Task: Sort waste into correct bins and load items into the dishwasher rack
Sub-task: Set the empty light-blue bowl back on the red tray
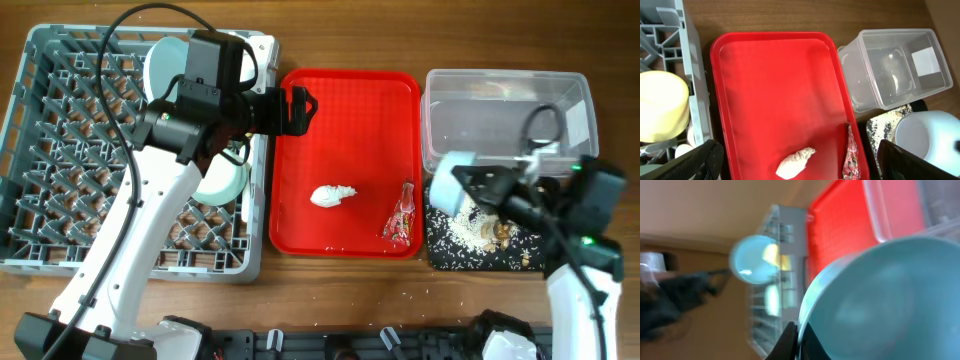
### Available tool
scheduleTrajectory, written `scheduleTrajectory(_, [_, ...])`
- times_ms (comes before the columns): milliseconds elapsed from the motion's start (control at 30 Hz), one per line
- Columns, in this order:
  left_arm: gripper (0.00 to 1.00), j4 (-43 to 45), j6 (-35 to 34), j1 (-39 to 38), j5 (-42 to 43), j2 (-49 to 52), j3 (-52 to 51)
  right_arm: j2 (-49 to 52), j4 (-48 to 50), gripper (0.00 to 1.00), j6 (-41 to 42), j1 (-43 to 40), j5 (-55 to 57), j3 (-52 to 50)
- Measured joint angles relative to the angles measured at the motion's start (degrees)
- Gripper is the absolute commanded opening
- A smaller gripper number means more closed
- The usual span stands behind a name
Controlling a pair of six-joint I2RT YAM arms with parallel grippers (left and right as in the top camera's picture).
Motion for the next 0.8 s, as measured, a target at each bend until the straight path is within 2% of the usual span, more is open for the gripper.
scheduleTrajectory(67, [1.0,0.02,0.0,0.0,0.02,0.0,0.0,-1.31,0.31,0.04,0.83,9.79,9.2,1.79])
scheduleTrajectory(200, [1.0,0.02,0.0,0.0,0.0,0.0,0.0,-0.13,2.56,0.04,1.66,36.61,37.44,6.71])
scheduleTrajectory(267, [1.0,0.0,0.0,0.0,0.02,0.0,0.0,5.84,6.03,0.04,1.11,47.45,49.9,6.91])
scheduleTrajectory(333, [1.0,0.09,0.0,0.0,0.0,0.0,0.0,13.94,11.89,0.04,-1.57,53.9,57.33,6.99])
scheduleTrajectory(400, [1.0,0.07,0.0,0.0,0.02,0.0,0.0,22.97,17.81,0.04,-4.2,56.61,61.13,7.04])
scheduleTrajectory(533, [1.0,0.07,0.0,0.0,0.0,0.0,0.0,31.54,24.46,0.05,-5.9,56.68,64.65,7.02])
scheduleTrajectory(633, [1.0,0.02,0.0,0.0,0.02,0.0,0.0,31.95,26.21,0.25,-6.14,56.68,67.56,7.02])
scheduleTrajectory(800, [1.0,0.02,0.0,0.0,0.02,0.0,0.0,31.95,26.47,0.43,-6.97,56.68,68.87,7.02])
